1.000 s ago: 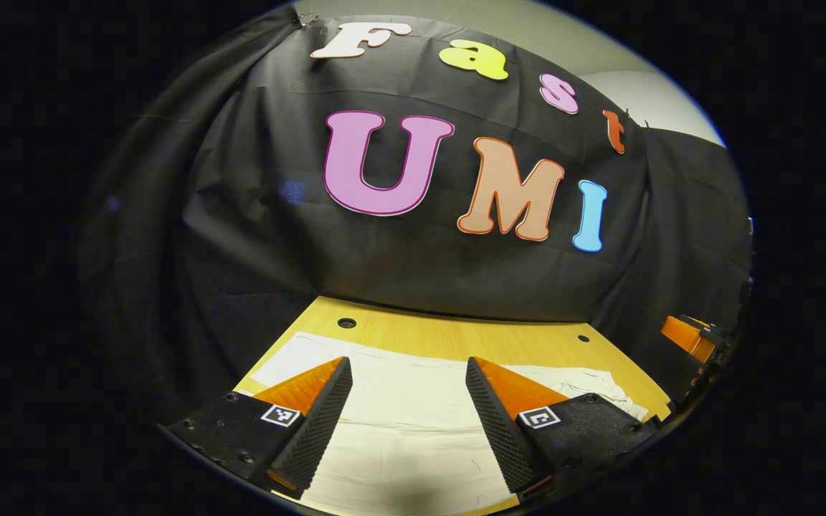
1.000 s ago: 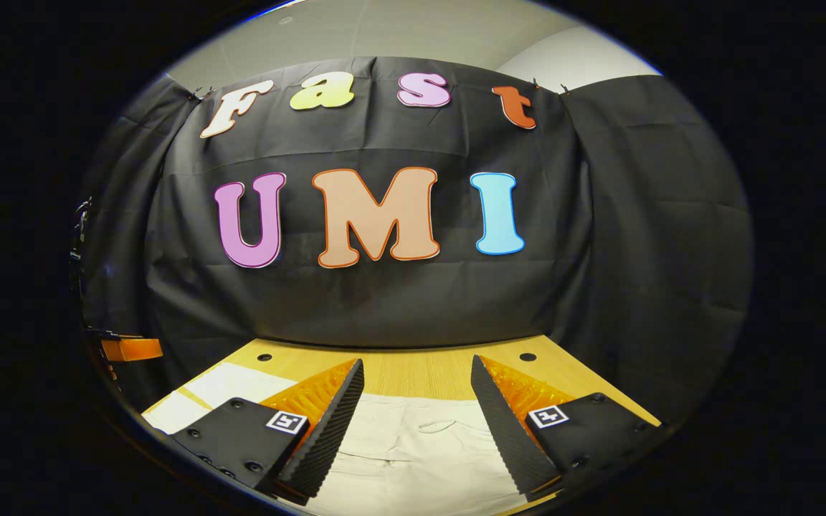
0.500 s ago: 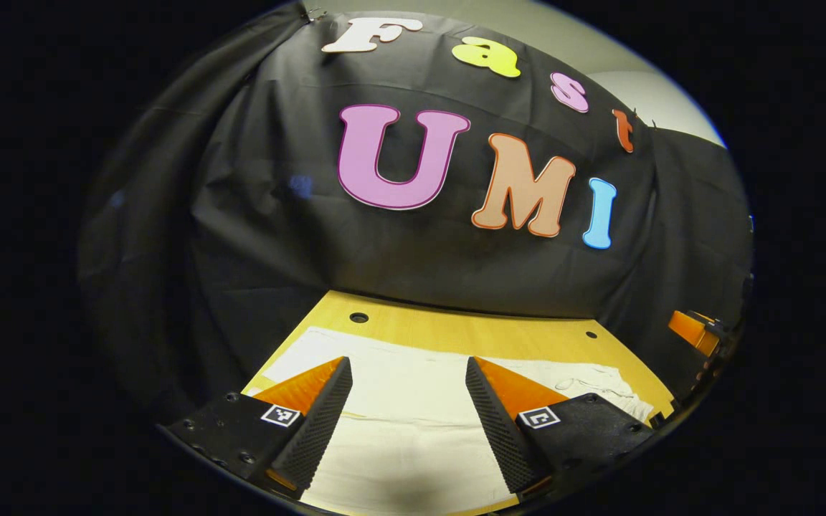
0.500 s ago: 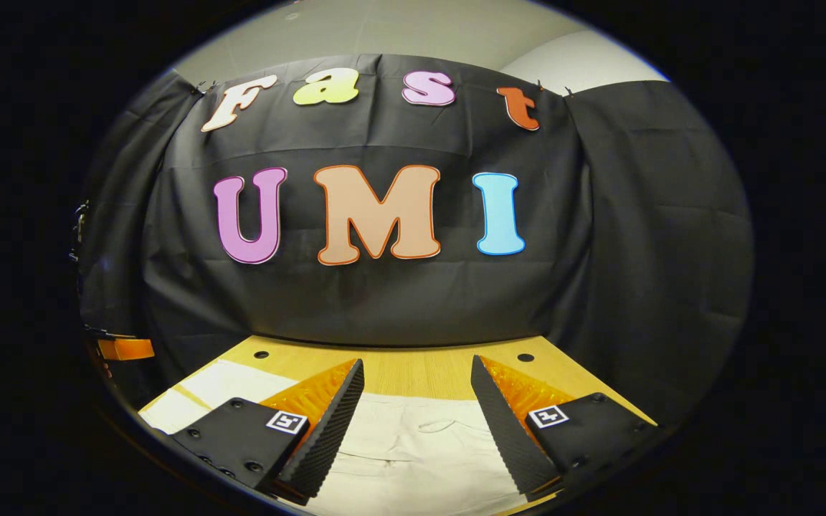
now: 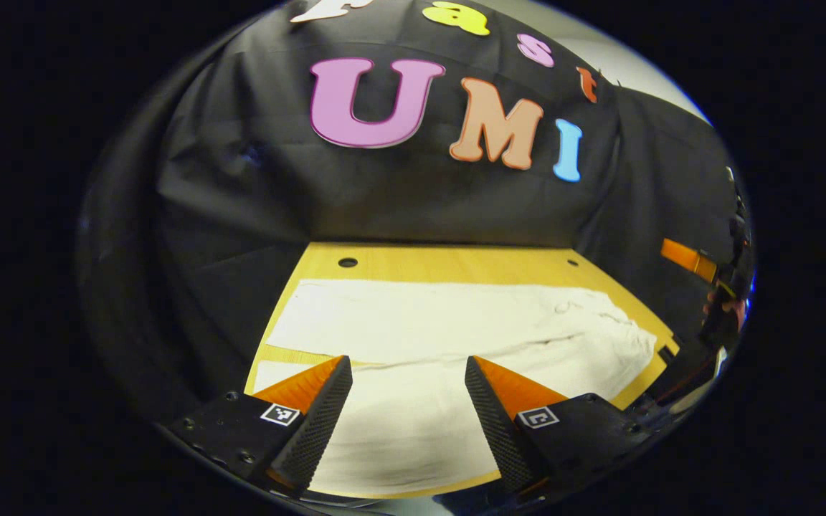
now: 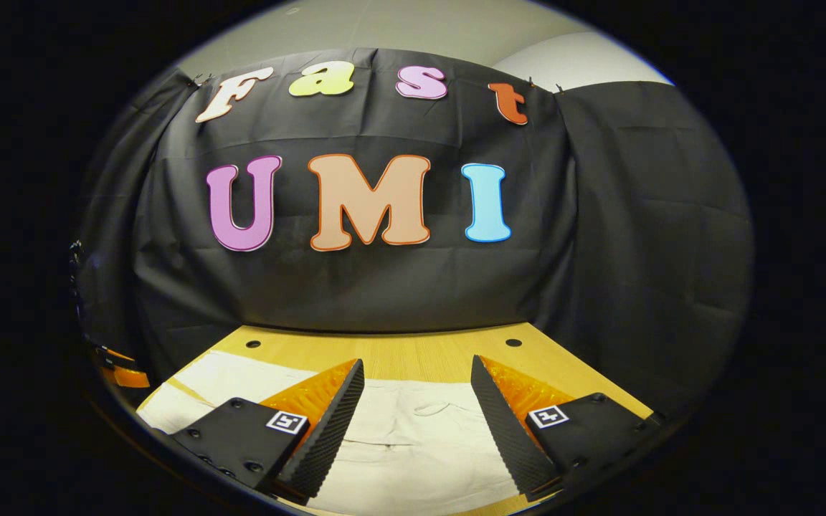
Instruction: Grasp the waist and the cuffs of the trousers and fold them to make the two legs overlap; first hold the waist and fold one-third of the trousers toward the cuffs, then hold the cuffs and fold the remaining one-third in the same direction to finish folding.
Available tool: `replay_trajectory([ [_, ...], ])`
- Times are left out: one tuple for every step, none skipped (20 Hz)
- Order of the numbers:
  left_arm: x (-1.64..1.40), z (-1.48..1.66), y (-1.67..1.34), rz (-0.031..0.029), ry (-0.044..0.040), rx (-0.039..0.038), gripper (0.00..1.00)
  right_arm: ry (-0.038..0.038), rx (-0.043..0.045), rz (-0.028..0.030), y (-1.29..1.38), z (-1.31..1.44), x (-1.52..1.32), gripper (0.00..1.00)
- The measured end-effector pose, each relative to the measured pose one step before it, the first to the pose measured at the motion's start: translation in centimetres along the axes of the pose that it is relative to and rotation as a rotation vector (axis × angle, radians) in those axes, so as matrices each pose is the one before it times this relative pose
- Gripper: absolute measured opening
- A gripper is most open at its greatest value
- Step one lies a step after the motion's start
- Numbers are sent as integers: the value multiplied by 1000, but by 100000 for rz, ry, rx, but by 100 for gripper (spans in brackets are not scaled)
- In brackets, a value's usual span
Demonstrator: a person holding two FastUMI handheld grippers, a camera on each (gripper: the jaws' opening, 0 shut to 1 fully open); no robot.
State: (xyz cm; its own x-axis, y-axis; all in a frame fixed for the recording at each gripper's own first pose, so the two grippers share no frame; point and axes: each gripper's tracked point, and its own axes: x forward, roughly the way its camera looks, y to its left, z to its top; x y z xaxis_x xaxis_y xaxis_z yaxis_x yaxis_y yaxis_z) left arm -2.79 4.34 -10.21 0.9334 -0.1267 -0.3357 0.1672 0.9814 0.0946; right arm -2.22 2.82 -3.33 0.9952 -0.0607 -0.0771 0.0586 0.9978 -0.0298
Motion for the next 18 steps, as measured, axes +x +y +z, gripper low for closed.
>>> replay_trajectory([
  [42, -1193, 104, -2690, 3708, 3719, 94, 545, 268, -422, -29, -156, -240, 96],
  [-1, -1216, -93, -3289, 3384, 3427, 94, 483, 750, -291, -93, -67, -200, 96],
  [97, -1344, -163, -3656, 4019, 3089, 94, 665, 937, -6, 29, -198, -80, 96],
  [109, -1515, -184, -3155, 4599, 3056, 94, 509, 655, -136, -180, -216, -146, 96],
  [99, -1355, -163, -2783, 4934, 3120, 94, 598, 197, -242, -114, -106, -47, 96],
  [160, -1227, -165, -2773, 4118, 2931, 94, 312, -318, -441, -153, -142, -33, 96],
  [336, -920, -115, -2657, 3523, 2167, 94, -101, -696, -725, -249, 36, -64, 96],
  [193, -1014, -265, -2535, 3605, 1611, 94, -40, -537, -562, -176, -113, -63, 96],
  [308, -907, -252, -2175, 3562, 1861, 95, 83, -256, -260, -43, 42, -183, 96],
  [402, -1019, -321, -1760, 3010, 2319, 95, 101, -186, -144, -63, -122, -52, 96],
  [365, -796, -165, -2163, 2851, 2391, 95, 418, -257, -306, -134, -87, -39, 96],
  [272, -750, -282, -2285, 2528, 1845, 95, 417, -399, -309, -152, -301, -89, 92],
  [346, -606, -341, -2273, 2415, 1295, 95, 453, -477, -465, -188, -130, -82, 92],
  [230, -700, -137, -1852, 2512, 1262, 95, 556, -506, -431, -187, -134, -142, 92],
  [191, -533, -2, -1490, 2260, 1557, 95, 411, -437, -454, -209, -195, -40, 92],
  [276, -689, -77, -1486, 2443, 1825, 94, 329, -372, -386, -224, -204, -71, 96],
  [262, -443, -74, -1249, 2321, 1708, 94, 316, -215, -365, -215, -90, -51, 96],
  [173, -668, -32, -964, 2389, 1032, 94, 258, -108, -410, -236, -103, 12, 96],
])
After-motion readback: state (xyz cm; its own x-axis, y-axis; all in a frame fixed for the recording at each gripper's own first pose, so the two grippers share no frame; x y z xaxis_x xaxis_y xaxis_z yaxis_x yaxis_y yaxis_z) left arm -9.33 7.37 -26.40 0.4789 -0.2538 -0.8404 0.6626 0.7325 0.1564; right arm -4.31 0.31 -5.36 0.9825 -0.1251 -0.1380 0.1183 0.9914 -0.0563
